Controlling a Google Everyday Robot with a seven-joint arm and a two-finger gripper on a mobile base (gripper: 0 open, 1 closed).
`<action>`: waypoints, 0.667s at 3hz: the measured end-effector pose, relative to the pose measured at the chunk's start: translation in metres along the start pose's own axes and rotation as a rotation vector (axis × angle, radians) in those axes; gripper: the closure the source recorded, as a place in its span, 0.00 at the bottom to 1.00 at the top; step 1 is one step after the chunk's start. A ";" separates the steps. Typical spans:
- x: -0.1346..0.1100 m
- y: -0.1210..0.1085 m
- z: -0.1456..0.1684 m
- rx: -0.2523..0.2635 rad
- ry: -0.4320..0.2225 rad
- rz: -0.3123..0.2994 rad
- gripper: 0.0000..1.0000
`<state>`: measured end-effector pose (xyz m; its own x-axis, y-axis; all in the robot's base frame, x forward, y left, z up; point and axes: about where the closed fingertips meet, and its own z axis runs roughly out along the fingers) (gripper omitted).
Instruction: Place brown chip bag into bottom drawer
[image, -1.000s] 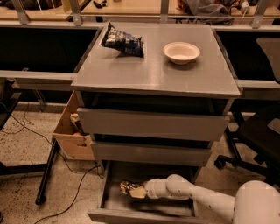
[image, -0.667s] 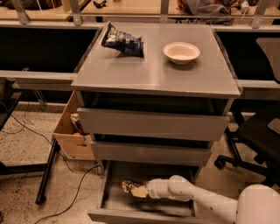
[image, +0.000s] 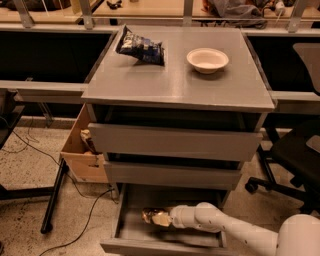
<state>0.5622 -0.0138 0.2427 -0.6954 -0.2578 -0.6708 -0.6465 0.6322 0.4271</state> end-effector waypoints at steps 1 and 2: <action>-0.002 0.001 -0.013 0.001 -0.024 0.008 0.00; -0.002 0.001 -0.013 0.001 -0.024 0.008 0.00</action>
Offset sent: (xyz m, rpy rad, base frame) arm -0.0034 -0.0151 0.0129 0.0103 -0.0150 -0.0276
